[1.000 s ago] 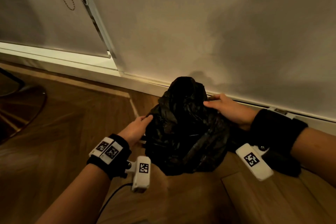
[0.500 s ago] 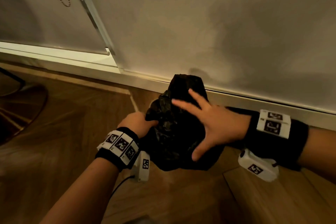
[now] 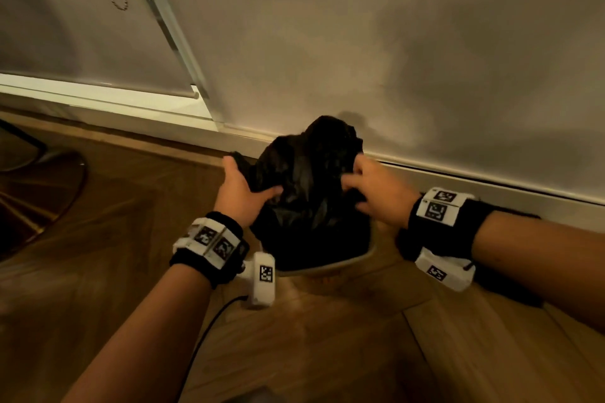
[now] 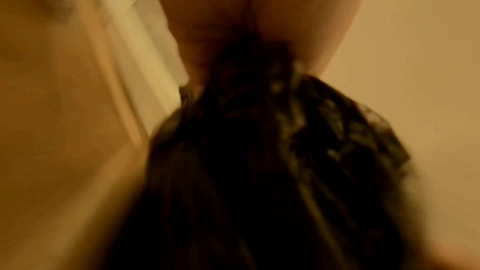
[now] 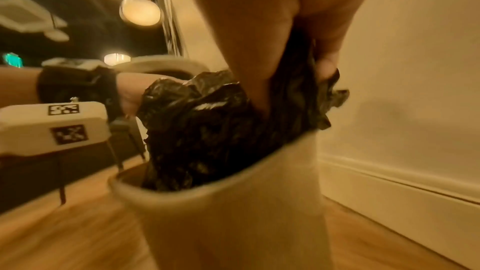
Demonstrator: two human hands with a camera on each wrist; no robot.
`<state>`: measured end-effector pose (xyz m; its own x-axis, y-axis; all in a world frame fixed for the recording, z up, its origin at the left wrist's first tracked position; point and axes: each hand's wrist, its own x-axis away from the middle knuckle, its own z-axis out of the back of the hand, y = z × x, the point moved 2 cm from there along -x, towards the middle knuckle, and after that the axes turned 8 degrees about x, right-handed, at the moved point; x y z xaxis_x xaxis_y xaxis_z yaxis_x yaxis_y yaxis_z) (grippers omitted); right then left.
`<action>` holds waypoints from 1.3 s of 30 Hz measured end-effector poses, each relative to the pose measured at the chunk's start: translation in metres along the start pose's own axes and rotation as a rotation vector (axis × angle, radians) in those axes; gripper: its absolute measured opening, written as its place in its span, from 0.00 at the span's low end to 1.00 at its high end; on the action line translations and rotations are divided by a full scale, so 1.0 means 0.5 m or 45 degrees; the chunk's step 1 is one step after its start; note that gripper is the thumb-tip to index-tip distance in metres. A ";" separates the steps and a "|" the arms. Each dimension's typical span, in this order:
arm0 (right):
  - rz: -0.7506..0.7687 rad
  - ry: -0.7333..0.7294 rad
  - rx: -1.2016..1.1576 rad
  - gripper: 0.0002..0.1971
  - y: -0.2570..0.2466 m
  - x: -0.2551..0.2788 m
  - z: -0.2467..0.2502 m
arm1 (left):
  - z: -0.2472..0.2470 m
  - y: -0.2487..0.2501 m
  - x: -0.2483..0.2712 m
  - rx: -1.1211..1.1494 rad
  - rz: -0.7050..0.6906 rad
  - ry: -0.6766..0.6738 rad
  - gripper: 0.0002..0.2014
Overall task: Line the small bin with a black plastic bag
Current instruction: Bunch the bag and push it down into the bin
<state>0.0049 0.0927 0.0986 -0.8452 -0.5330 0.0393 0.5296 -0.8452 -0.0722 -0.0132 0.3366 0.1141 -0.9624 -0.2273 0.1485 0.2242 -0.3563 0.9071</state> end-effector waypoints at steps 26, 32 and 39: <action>0.013 -0.578 -0.704 0.11 -0.076 -0.084 0.075 | 0.120 -0.082 0.050 -0.417 0.583 -0.688 0.40; -0.540 -0.096 -0.637 0.49 -0.011 -0.121 0.054 | 0.080 -0.051 -0.008 -0.244 0.194 -0.190 0.35; -0.364 0.052 -0.473 0.17 0.065 -0.046 0.055 | 0.100 -0.055 -0.001 -0.817 0.065 -0.375 0.12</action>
<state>0.0434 0.0761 0.1229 -0.9595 -0.2727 0.0710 0.2200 -0.8824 -0.4160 -0.0267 0.3918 0.1090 -0.9294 -0.0356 0.3675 0.2291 -0.8361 0.4984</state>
